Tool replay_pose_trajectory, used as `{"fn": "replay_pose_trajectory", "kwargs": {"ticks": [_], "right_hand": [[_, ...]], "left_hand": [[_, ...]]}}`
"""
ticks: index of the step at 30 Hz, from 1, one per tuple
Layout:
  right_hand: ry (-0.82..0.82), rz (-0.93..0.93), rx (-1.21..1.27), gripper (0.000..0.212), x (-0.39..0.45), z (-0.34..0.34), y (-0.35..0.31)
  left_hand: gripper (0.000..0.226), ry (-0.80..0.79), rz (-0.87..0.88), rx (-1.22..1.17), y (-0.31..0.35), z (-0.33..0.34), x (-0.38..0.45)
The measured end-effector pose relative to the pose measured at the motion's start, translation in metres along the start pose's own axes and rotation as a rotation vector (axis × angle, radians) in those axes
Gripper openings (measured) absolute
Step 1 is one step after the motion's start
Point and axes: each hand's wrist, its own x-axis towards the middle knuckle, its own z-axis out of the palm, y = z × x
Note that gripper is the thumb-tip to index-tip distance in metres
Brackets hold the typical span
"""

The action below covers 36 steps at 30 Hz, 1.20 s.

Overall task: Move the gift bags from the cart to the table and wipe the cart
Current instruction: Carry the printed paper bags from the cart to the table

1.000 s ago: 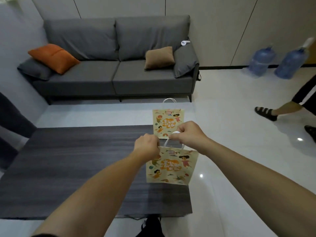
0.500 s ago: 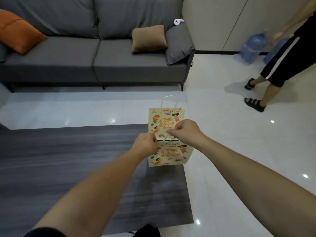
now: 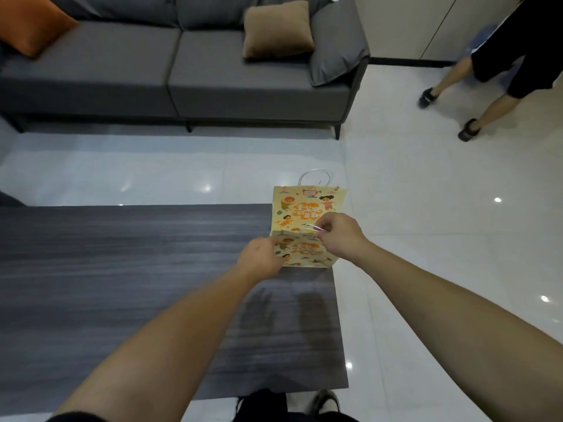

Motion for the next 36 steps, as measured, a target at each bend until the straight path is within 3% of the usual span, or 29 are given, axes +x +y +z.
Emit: {"fn": "replay_pose_trajectory", "kwargs": {"ticks": [8,20,31,36], "right_hand": [[-0.061,-0.051,0.096,0.037,-0.004,-0.021,0.008],[-0.206,-0.533,-0.032,0.049,-0.047,-0.075,-0.025],[-0.475,-1.129,-0.088,0.054,-0.205,-0.058,-0.127],[-0.589,-1.388,-0.125,0.055,-0.301,-0.044,-0.155]], "left_hand": [[0.05,0.101,-0.05,-0.029,0.03,-0.003,-0.016],[0.059,0.494,-0.243,-0.109,0.082,-0.031,-0.13],[0.058,0.891,-0.711,-0.026,0.059,-0.057,-0.37],[0.057,1.059,-0.907,-0.054,0.066,-0.035,-0.483]]}}
